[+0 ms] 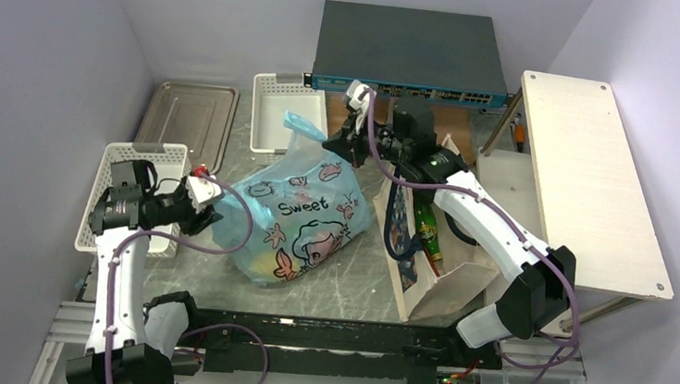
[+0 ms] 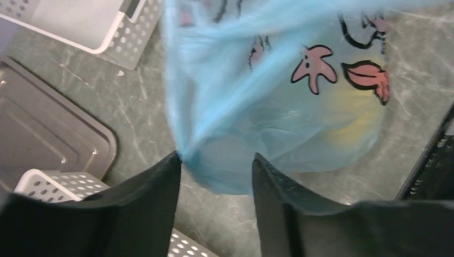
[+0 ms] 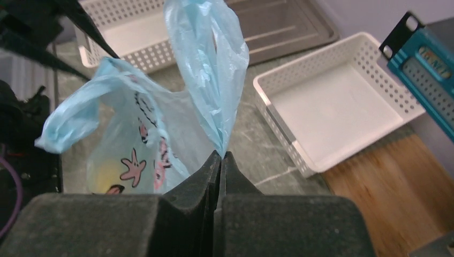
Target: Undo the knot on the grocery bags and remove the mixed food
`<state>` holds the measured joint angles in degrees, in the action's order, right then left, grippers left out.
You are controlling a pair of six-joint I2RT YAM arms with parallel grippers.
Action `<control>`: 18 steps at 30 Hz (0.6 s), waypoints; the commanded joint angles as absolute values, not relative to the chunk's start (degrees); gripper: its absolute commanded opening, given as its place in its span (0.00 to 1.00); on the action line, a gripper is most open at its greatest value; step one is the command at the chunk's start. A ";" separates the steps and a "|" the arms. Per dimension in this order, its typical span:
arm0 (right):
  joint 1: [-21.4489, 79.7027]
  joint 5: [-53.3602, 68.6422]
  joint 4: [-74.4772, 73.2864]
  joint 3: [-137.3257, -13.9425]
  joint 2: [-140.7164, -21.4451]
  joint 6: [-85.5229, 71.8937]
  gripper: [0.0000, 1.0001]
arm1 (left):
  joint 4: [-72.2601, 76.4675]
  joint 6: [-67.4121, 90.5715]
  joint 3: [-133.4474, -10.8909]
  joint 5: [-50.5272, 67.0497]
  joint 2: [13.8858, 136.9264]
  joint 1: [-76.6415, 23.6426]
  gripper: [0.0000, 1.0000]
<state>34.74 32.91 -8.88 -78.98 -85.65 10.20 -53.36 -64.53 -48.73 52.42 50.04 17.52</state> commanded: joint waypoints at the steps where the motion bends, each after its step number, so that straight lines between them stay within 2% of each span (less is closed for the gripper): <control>1: 34.40 39.85 2.03 -78.37 -84.34 4.38 0.00 | -59.27 -64.84 -56.33 57.57 49.41 17.99 0.74; 2: 34.68 40.53 1.99 -78.65 -84.61 4.60 0.00 | -57.78 -60.25 -59.11 60.80 50.26 17.53 0.92; 3: 34.98 41.00 1.94 -78.74 -84.78 4.84 0.00 | -54.29 -54.46 -61.43 62.48 51.20 16.24 0.99; 6: 35.40 42.27 1.53 -78.91 -85.24 6.10 0.00 | -43.69 -39.15 -66.12 58.66 54.52 7.09 0.99; 10: 35.97 43.22 0.55 -79.19 -84.96 8.70 0.00 | -26.53 -23.59 -65.15 52.80 58.11 -1.55 0.99; 16: 36.11 44.50 0.18 -78.89 -84.10 10.52 0.00 | -19.48 -15.71 -66.50 44.44 68.54 -9.92 0.99; 17: 36.25 44.74 0.18 -78.46 -83.73 10.85 0.00 | -15.77 -13.47 -65.78 43.38 69.46 -10.16 0.95; 18: 36.22 44.81 -0.53 -78.03 -83.40 11.45 0.00 | -14.53 -11.92 -65.64 42.81 70.36 -10.32 0.86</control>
